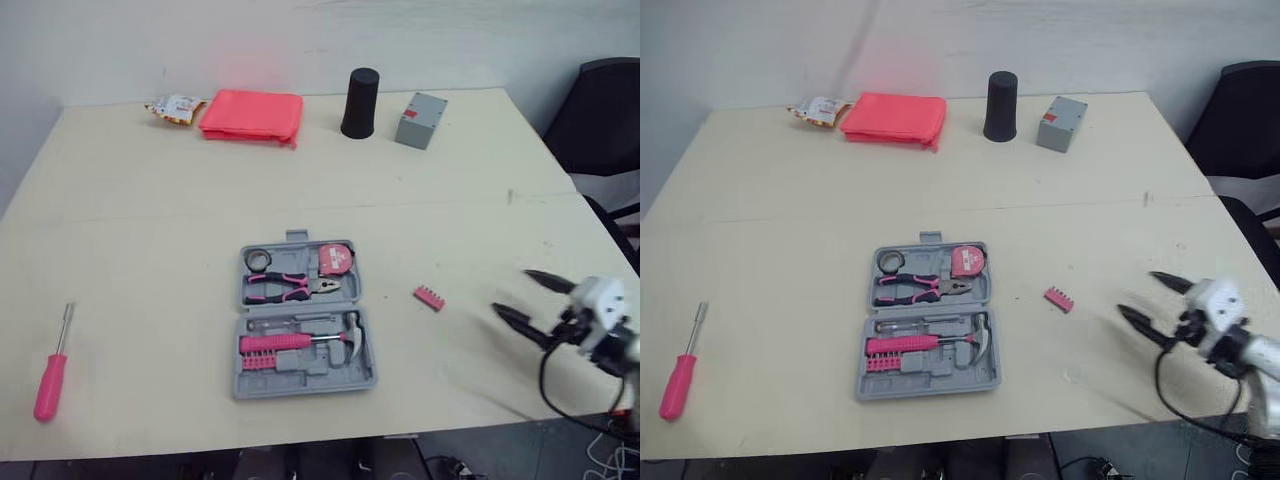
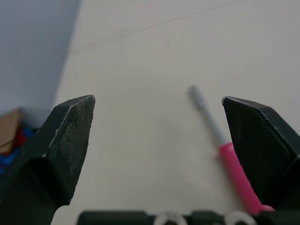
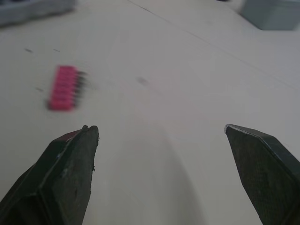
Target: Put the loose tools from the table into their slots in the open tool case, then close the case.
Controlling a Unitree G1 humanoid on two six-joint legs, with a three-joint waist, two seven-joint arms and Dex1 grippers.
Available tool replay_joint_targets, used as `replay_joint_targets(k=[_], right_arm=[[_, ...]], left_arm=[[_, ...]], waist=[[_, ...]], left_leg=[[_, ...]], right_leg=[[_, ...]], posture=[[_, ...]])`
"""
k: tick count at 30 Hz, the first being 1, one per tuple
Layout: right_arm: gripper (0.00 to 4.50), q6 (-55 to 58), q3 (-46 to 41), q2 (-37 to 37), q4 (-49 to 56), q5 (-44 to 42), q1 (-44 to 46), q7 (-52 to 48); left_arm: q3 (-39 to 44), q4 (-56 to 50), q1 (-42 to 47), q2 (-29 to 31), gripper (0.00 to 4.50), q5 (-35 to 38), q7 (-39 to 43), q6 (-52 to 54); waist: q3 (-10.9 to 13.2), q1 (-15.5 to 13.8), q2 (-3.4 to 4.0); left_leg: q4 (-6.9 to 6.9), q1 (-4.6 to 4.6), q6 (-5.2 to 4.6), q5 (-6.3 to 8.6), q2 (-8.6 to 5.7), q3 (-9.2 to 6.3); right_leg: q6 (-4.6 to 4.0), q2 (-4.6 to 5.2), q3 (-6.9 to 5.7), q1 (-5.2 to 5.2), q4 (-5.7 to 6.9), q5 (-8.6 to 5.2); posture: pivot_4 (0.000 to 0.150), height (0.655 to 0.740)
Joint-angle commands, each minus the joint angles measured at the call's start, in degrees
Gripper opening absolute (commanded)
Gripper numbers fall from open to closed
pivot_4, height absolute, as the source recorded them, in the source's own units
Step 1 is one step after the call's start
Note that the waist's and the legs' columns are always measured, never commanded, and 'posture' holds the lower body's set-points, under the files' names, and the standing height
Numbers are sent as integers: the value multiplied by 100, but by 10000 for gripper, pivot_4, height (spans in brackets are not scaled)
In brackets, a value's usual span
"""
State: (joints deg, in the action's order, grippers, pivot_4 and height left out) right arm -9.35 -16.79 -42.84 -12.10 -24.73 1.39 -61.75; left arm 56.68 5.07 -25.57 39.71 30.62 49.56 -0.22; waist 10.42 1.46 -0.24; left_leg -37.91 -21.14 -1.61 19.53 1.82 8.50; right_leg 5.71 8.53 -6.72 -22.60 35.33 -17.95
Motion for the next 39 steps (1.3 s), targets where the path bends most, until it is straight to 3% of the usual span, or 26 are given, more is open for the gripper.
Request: replay_joint_targets(k=[1, 4, 9, 19, 25, 28, 34, 39], right_arm=[[45000, 947, 368, -2, 694, 43, 144, 326], [45000, 1412, 702, 88, 644, 11, 437, 221], [45000, 1662, 1149, 76, 545, 253, 626, 7], [45000, 1549, 1273, 293, 107, 541, 937, 178], [45000, 1727, 1342, 362, 243, 551, 942, 180], [37065, 1789, 1314, 358, 282, 585, 900, 276], [8096, 1652, 1240, 372, 294, 709, 795, 512], [7229, 1249, 1198, 384, 284, 742, 801, 479]], left_arm=[[-555, -1373, 46, -7, 43969, 388, -3, 437], [-1409, -2805, 72, 124, 43969, 588, -71, 983], [-2168, -4244, 21, 366, 43969, 1004, -87, 1709], [-3121, -4786, 807, 634, 43969, 1099, -145, 2230], [-3233, -4814, 891, 632, 43969, 1047, -75, 2319], [-3181, -4820, 840, 624, 45000, 1031, -38, 2315], [-3153, -4805, 708, 639, 45000, 964, 92, 2267], [-3219, -4770, 763, 670, 45000, 953, 204, 2242]], waist=[[0, -11, 0], [-2, 0, -4], [-3, 26, -4], [-6, 0, -5], [-6, 22, -6], [-7, 12, -7], [-9, 10, -10], [-10, 10, -11]], left_leg=[[-7, -2, -4, 0, -2, -1], [-16, -4, -14, -2, -8, -1], [-13, -4, -39, -19, -4, -1], [-26, 1, -45, -35, -7, 3], [-24, -1, -42, -36, -3, 3], [-25, 0, -42, -37, -3, 2], [-24, -1, -42, -37, -3, 2], [-26, 0, -42, -37, -5, 2]], right_leg=[[0, 2, 0, 2, 4, 0], [8, 7, 4, 6, 4, 5], [8, -6, 4, 6, 3, 5], [7, -16, 4, 12, 20, 5], [7, -23, 3, 10, 19, 5], [7, -22, 3, 11, 19, 5], [7, -21, 3, 11, 18, 5], [7, -19, 3, 12, 20, 5]], posture=[[1500, 7400], [1500, 7400], [1500, 7400], [1500, 7400], [1500, 7400], [1500, 7400], [1500, 7400], [1500, 7400]])
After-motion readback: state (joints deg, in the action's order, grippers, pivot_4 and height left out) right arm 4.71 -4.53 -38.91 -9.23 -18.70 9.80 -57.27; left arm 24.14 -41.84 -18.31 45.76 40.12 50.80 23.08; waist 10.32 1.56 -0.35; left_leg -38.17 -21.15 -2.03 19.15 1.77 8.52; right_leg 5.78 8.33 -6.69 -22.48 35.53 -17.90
